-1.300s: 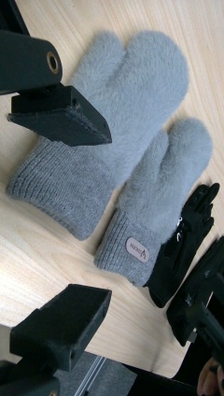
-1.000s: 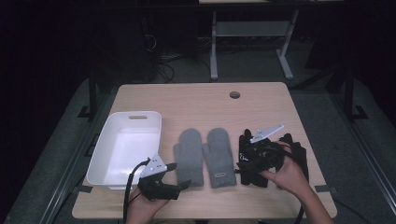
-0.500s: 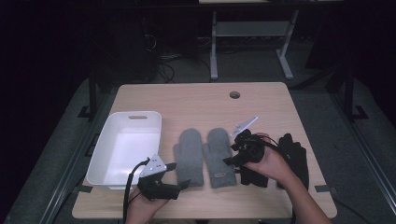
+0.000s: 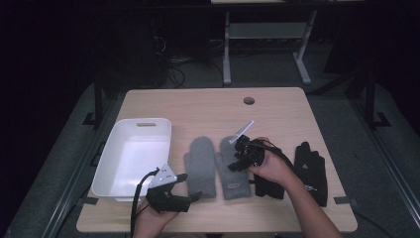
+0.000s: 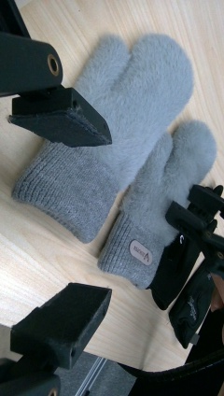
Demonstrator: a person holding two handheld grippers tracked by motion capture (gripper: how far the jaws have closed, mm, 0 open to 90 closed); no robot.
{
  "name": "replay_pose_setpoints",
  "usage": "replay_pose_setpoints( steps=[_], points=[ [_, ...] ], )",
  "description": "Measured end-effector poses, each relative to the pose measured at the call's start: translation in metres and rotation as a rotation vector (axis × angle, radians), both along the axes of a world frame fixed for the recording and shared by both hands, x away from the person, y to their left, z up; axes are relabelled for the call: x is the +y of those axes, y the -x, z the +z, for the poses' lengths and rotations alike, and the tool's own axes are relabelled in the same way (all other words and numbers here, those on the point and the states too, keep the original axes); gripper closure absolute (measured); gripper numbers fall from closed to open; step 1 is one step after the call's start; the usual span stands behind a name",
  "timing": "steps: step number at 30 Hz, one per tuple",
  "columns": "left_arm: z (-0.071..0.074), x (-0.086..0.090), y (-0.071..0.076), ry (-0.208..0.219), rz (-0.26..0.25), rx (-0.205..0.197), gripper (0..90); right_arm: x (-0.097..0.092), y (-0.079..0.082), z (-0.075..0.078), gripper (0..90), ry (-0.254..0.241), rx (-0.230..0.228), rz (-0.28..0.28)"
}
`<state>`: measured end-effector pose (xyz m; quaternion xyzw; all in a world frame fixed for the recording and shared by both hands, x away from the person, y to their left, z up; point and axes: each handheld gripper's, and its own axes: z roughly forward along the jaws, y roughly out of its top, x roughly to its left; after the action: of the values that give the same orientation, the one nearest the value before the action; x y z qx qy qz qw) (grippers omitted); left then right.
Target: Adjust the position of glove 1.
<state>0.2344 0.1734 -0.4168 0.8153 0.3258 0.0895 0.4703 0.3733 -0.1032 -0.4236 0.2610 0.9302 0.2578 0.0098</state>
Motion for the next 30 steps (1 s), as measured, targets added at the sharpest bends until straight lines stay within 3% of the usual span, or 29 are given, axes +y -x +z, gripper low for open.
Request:
replay_pose_setpoints(
  steps=[3,6,14,19,30],
  points=[
    [0.001,0.0,0.0,0.005,0.001,-0.003,21.6,0.005,-0.001,-0.008,45.7,0.049,0.0,0.007],
    [0.001,0.0,0.0,0.003,-0.001,-0.004,21.6,0.006,-0.002,-0.012,48.9,0.065,0.014,0.008],
    [0.0,-0.002,0.001,-0.004,-0.001,0.001,21.7,0.008,0.003,-0.016,68.8,0.11,0.021,0.002],
    [-0.003,-0.004,0.0,-0.014,-0.009,0.004,21.7,0.007,0.006,-0.016,79.3,0.1,0.01,-0.01],
    [-0.002,0.001,0.0,-0.016,-0.001,0.001,21.8,-0.001,0.009,-0.006,82.8,0.047,0.039,-0.048]
  ],
)
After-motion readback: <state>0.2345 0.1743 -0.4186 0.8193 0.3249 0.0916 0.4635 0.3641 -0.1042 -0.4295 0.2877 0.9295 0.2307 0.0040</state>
